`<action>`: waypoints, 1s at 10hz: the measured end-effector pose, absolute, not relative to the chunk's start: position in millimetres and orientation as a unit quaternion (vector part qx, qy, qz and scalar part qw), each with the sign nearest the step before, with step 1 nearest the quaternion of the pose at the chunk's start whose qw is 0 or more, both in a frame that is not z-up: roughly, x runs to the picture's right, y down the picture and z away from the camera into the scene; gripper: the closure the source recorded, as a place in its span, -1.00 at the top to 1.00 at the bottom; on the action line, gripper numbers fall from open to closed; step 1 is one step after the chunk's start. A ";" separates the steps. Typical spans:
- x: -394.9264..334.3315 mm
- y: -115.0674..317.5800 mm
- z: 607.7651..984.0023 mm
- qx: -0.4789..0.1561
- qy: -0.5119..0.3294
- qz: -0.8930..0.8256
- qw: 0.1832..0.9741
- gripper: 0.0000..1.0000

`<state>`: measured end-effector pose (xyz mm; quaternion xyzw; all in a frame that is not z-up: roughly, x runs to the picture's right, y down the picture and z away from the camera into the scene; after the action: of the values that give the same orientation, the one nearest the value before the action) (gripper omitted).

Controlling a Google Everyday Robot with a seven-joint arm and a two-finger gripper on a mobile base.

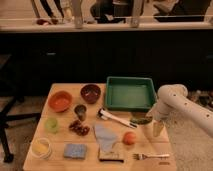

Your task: Place pepper in red bowl

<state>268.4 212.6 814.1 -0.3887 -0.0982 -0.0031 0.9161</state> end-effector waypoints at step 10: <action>249.4 220.5 845.3 -0.391 -0.134 -0.030 0.910 0.59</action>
<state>249.4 220.5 845.3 -0.3913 -0.1337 -0.0299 0.9100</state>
